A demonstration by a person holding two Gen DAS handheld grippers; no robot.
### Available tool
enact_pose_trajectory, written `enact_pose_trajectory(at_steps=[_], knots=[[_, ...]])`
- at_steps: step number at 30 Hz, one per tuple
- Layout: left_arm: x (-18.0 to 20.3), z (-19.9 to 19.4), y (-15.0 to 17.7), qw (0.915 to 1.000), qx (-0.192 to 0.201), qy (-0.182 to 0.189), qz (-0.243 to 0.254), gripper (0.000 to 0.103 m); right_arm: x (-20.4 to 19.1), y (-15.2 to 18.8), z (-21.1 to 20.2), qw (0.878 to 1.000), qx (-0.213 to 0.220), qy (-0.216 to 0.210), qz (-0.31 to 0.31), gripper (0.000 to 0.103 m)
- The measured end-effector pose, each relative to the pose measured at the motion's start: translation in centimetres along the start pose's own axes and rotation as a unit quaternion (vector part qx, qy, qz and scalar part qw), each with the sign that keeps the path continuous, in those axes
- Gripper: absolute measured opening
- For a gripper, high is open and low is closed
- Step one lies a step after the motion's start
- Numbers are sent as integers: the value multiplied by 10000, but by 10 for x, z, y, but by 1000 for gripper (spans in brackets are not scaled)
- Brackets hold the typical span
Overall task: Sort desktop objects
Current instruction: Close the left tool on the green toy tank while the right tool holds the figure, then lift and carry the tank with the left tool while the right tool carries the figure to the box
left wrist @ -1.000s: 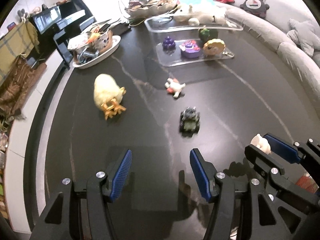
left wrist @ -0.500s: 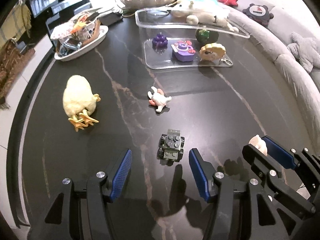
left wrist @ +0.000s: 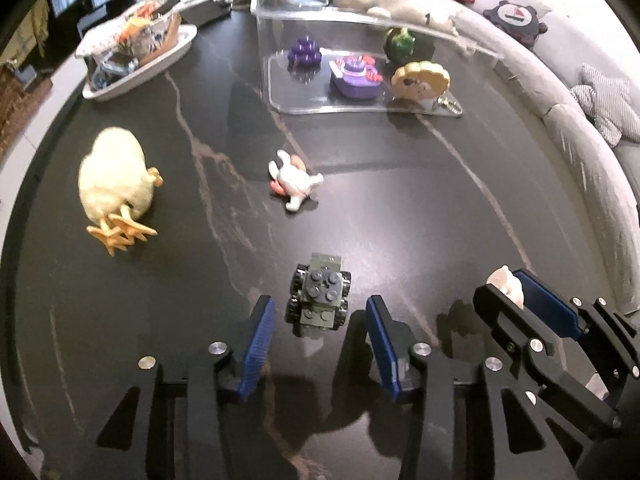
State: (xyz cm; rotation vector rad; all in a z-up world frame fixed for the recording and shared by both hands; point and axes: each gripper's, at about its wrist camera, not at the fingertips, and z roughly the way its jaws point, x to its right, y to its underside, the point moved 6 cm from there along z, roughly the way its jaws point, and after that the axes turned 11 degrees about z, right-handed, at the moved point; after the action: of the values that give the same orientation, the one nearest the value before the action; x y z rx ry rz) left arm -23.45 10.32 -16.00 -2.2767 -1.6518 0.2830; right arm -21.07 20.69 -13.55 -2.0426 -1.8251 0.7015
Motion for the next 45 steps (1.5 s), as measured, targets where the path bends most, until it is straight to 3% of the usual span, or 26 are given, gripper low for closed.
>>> enact_pose_trajectory(at_steps=[4, 18, 29, 39, 45], knots=[[7, 0, -4, 9996, 79, -155, 211, 29, 1, 1, 5, 10000, -52, -2, 20, 26], [7, -23, -10, 9951, 663, -398, 615, 28, -1, 0, 5, 10000, -27, -65, 41, 26], [6, -30, -5, 9947, 689, -430, 630, 28, -5, -7, -8, 9998, 139, -87, 142, 26], [0, -64, -6, 9904, 1123, -600, 543, 26, -19, -14, -25, 9990, 292, -235, 229, 26], [-6, -59, -6, 9939, 982, -328, 390, 26, -24, -18, -28, 9991, 370, -151, 147, 26]])
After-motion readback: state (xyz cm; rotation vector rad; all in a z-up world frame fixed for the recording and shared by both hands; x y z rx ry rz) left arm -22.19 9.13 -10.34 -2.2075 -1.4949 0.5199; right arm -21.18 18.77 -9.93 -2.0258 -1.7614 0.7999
